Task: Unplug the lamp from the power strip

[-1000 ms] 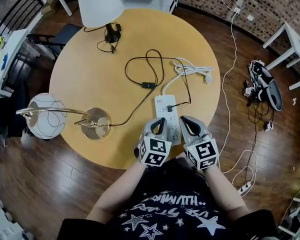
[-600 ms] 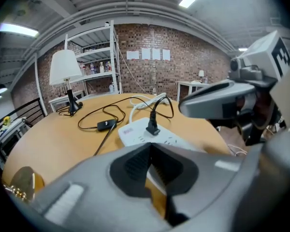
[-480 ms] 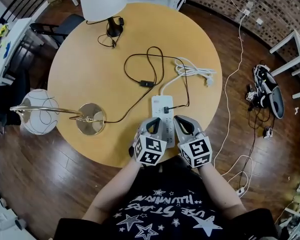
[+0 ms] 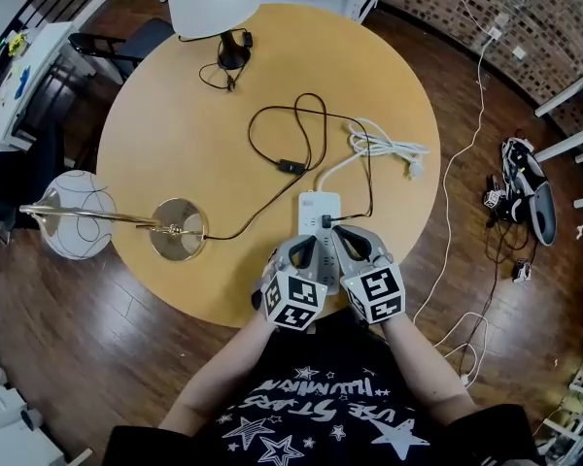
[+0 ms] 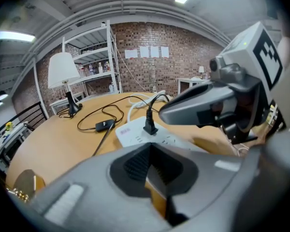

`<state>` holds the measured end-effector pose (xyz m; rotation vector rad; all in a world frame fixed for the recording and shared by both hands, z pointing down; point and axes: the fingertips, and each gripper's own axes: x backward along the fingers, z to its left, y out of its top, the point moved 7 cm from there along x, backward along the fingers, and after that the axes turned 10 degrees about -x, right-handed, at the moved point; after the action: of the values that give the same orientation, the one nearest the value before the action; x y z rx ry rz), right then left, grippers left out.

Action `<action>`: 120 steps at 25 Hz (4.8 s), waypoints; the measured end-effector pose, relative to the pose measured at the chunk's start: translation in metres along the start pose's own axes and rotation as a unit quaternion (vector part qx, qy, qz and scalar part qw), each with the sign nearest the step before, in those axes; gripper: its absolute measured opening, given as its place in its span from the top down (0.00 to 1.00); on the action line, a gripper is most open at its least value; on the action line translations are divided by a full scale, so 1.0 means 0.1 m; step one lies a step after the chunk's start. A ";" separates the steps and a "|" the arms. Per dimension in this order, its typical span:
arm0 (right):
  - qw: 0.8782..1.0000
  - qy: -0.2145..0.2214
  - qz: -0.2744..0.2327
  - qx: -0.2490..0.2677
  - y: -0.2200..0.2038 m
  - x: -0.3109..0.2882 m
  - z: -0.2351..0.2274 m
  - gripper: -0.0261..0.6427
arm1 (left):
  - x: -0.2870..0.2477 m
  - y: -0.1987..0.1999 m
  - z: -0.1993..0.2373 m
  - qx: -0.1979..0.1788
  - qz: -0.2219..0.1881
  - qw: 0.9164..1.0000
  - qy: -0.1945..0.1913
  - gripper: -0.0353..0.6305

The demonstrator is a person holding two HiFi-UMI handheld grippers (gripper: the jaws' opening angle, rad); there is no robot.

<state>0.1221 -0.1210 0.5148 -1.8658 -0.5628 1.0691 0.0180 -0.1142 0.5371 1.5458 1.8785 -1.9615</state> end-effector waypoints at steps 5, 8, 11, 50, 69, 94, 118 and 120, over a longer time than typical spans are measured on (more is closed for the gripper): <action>1.000 0.015 0.015 0.001 -0.03 -0.11 -0.02 0.81 | -0.01 -0.01 -0.01 0.006 0.000 1.000 -0.001 0.94; 1.000 0.015 0.018 0.005 -0.04 -0.18 -0.04 0.80 | -0.01 -0.01 -0.01 0.010 -0.003 1.000 -0.004 0.94; 1.000 0.015 0.023 0.008 -0.05 -0.26 -0.05 0.78 | -0.01 -0.02 -0.01 0.011 -0.004 1.000 -0.006 0.94; 0.996 -0.046 0.064 0.044 0.11 -0.35 0.07 0.85 | -0.03 0.02 -0.01 0.018 0.014 1.000 -0.022 0.94; 0.990 -0.045 0.045 0.124 0.29 -0.28 0.21 0.86 | -0.03 0.02 -0.01 0.017 0.009 1.000 -0.024 0.94; 0.994 -0.020 -0.101 0.037 1.12 0.29 0.02 0.85 | 0.35 0.43 0.55 0.056 -0.106 0.990 0.079 0.94; 0.987 0.015 -0.157 0.044 1.37 0.39 0.26 0.85 | 1.10 0.99 0.89 0.099 -0.278 0.931 0.214 0.94; 0.987 0.012 -0.153 0.044 1.36 0.38 0.24 0.85 | 1.09 0.98 0.88 0.100 -0.275 0.932 0.213 0.94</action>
<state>0.1165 -0.1505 0.3747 -1.6485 -0.7488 0.8519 -0.0324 -0.1447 0.3761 1.7579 2.5964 -2.2181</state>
